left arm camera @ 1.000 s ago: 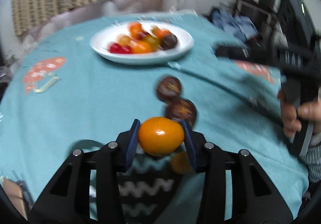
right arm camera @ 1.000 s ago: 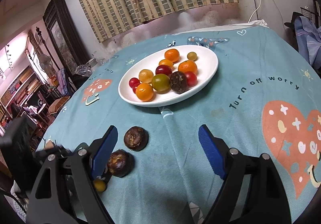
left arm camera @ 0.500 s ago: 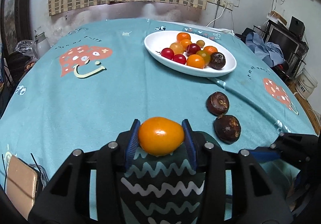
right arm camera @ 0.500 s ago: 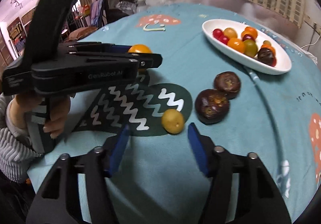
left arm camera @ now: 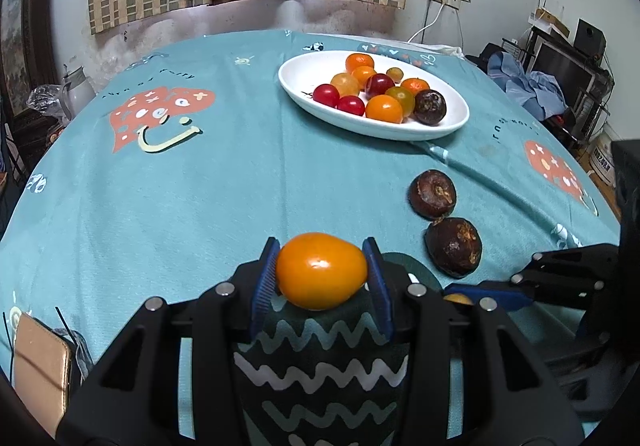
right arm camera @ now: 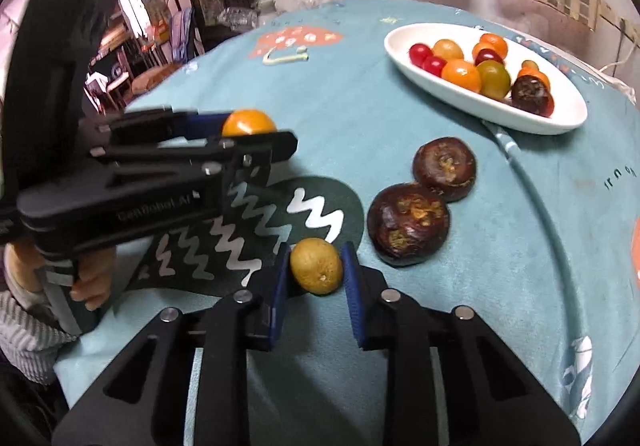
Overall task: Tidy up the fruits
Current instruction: 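Grasp a yellow-orange tomato with the left tool while the right tool grasps a small yellow fruit, then release the yellow-orange tomato and small yellow fruit onto the plate with both tools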
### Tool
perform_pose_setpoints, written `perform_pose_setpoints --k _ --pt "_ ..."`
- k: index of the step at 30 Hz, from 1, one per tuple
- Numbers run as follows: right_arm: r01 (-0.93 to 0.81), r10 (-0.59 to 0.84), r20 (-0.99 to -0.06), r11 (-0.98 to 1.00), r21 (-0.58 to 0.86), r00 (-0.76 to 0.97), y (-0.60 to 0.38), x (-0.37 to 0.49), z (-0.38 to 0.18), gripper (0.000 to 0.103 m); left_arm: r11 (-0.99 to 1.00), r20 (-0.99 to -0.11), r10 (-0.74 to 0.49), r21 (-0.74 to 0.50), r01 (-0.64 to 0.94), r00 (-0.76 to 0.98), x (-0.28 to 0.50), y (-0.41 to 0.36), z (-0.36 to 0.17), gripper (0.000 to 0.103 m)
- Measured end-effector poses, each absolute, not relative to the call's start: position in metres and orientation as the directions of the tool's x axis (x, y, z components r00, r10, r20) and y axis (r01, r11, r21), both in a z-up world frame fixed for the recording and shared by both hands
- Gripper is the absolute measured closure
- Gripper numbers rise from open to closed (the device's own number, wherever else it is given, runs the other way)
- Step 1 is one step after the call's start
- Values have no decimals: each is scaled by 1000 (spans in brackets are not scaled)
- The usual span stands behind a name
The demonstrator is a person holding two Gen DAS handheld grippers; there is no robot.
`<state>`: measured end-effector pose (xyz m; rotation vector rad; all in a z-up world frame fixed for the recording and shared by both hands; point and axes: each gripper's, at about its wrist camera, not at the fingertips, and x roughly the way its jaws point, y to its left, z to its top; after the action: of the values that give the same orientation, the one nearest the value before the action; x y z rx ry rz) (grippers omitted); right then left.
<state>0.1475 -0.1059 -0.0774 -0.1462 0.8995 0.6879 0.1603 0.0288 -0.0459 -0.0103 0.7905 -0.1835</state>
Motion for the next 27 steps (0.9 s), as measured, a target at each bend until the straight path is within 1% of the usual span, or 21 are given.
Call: perform_pose_setpoints --k 6,9,13,15,18,21,22,23,24,25,27 --pt "-599 540 -678 780 180 499 -133 141 -41 75 985 -679 -152 -47 164 718 164 22 -36 60" --pt "-557 515 -644 814 162 565 -150 158 -15 75 984 -670 -142 -14 179 729 185 9 -19 60" --pt "-468 459 -596 870 153 659 -173 201 13 75 983 -647 -150 -14 185 748 226 -7 5 60" --pt "-422 428 -587 893 156 687 -181 226 14 76 983 -643 -153 -26 179 751 251 -14 11 60" --pt "-364 409 -593 909 202 693 -189 267 2 76 985 -647 -158 -47 167 746 279 -22 7 60" --pt "-361 425 -604 903 232 674 -184 291 -16 75 987 -661 -153 -64 148 734 303 -24 -6 59" --pt "-368 428 -614 901 231 663 -180 295 -23 71 988 -668 -150 -74 135 729 310 -22 -12 58" --pt "-367 415 -635 905 216 651 -176 299 -29 68 989 -668 -148 -80 128 729 313 -20 -14 53" --pt "-363 405 -646 909 206 647 -175 299 -31 51 989 -667 -149 -83 125 730 315 -17 -18 38" --pt "-348 392 -638 916 202 663 -177 297 -30 46 989 -663 -146 -76 128 734 314 -15 -19 34" --pt "-340 412 -590 910 235 694 -187 291 -23 46 991 -657 -124 -42 128 744 310 -13 -18 34"
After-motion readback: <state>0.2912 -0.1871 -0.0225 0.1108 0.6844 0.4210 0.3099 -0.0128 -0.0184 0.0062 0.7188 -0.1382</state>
